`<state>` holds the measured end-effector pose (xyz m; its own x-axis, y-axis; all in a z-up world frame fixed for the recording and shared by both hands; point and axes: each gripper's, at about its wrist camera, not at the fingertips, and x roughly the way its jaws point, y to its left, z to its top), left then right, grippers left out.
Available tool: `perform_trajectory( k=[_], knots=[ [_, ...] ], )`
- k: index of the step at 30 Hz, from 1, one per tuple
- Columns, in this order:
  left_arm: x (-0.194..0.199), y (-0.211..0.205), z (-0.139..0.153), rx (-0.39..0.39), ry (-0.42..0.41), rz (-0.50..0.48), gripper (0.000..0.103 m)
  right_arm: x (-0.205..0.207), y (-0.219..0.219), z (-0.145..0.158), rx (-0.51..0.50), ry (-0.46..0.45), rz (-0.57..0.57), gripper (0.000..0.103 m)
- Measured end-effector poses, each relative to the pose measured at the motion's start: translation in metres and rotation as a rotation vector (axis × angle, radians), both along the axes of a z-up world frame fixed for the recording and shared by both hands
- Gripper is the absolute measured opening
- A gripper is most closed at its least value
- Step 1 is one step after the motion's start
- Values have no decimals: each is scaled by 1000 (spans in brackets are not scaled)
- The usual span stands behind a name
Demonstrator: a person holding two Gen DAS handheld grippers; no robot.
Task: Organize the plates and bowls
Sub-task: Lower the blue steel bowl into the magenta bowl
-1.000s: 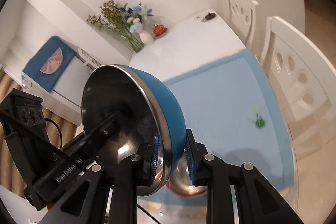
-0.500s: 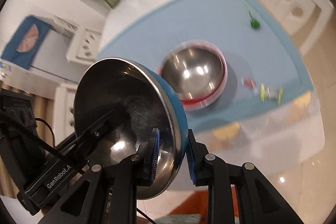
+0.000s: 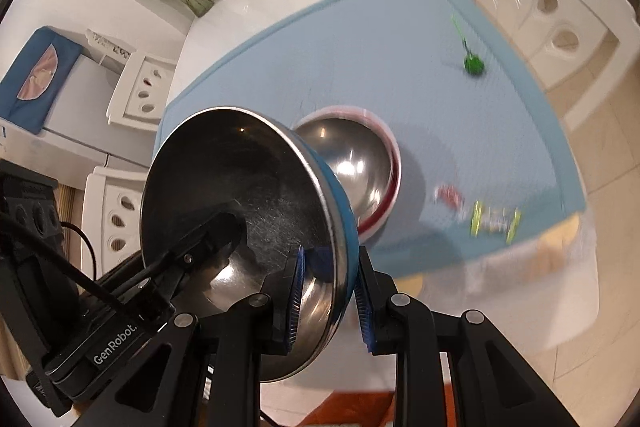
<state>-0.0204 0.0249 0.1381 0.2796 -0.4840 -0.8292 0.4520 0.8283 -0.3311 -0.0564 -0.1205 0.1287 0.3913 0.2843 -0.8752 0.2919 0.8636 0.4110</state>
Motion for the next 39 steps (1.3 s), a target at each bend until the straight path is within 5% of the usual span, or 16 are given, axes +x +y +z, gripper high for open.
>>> perform_trajectory(
  k=[14, 21, 33, 39],
  knots=[
    [31, -17, -39, 113, 19, 55, 16, 49, -17, -46, 38, 98, 50, 24],
    [33, -8, -49, 168, 29, 105, 24, 54, -4, -49, -13, 103, 93, 25],
    [33, -15, -49, 148, 27, 97, 28, 59, -14, -56, -10, 105, 60, 25],
    [42, 6, -39, 86, -1, 176, 30, 52, -47, -44, 35, 51, -2, 25]
  ],
)
